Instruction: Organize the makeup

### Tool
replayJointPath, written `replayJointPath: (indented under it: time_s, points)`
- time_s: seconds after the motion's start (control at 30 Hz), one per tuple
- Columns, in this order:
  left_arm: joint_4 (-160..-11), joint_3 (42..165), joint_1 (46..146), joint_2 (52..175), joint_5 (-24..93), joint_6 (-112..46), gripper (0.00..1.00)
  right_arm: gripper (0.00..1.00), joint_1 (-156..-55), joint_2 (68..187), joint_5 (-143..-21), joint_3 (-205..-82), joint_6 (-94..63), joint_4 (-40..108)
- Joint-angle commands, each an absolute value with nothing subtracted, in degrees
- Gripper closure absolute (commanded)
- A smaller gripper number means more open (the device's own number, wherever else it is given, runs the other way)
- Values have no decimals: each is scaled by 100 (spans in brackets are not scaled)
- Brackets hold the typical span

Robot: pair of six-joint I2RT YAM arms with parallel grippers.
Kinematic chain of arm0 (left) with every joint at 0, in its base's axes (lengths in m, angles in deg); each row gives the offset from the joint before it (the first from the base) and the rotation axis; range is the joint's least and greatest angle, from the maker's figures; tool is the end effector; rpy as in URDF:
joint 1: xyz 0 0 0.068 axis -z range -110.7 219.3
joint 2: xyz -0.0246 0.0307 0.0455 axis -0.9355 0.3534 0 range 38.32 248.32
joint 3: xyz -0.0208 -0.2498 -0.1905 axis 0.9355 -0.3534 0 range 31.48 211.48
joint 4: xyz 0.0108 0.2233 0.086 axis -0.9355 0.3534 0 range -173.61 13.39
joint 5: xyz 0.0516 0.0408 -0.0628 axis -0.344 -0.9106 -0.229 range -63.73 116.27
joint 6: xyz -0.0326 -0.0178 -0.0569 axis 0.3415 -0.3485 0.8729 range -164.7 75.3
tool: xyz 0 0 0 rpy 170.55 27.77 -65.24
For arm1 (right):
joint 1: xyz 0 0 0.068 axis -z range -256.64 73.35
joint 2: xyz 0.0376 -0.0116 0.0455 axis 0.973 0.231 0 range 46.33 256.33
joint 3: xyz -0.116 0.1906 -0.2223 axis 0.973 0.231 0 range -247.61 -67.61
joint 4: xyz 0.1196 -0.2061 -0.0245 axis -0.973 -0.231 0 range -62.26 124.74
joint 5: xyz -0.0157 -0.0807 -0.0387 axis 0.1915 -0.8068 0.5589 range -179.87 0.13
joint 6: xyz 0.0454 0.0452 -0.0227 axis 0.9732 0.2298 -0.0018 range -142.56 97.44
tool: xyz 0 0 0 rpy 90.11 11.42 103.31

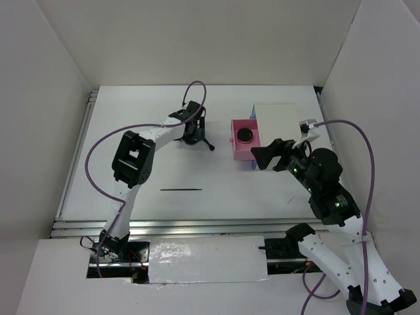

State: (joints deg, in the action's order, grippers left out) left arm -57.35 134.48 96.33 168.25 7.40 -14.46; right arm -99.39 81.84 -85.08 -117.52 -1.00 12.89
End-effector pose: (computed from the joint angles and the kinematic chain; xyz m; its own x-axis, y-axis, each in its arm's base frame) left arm 0.4688 -0.2192 0.2018 -0.7456 -0.1545 -0.6482 -0.1368 0.9875 -0.0780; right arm 0.0874 0.0415 0.3886 -0.2810 0.2793 -0.9182 -0.3854 0.8433 0.3745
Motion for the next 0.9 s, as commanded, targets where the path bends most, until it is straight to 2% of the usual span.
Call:
replayJointPath:
  time_s: [0.0,0.1,0.2,0.27,0.3,0.33,0.63,0.77,0.87]
  points:
    - [-5786,13247,9611,16577,439,-1323,6,0,-9976,8149,-8521,-11789,-155,1514]
    - [-5995,12834,9550,16322,403,-1306,10,0,-9976,8149,-8548,-11797,-146,1505]
    - [-6145,12482,9453,16137,482,-1314,25,0,-9976,8166,-8530,-11806,-155,1496]
    - [-6181,12359,9418,15997,562,-1375,48,0,-9976,8166,-8530,-11797,-155,1487]
    - [-6181,12324,9418,15927,553,-1393,64,0,-9976,8175,-8548,-11806,-155,1479]
    - [-6181,12236,9418,15830,597,-1428,67,0,-9976,8193,-8557,-11824,-155,1479]
    - [-6076,12270,9690,14108,580,-1859,73,0,-9976,8149,-8680,-11921,-190,1364]
    - [-5847,13077,10225,14133,474,-2158,71,0,-9976,8166,-8680,-11841,-155,1487]
    - [-5768,14121,10769,14448,605,-2386,67,1,-9967,8228,-8715,-11903,-173,1365]
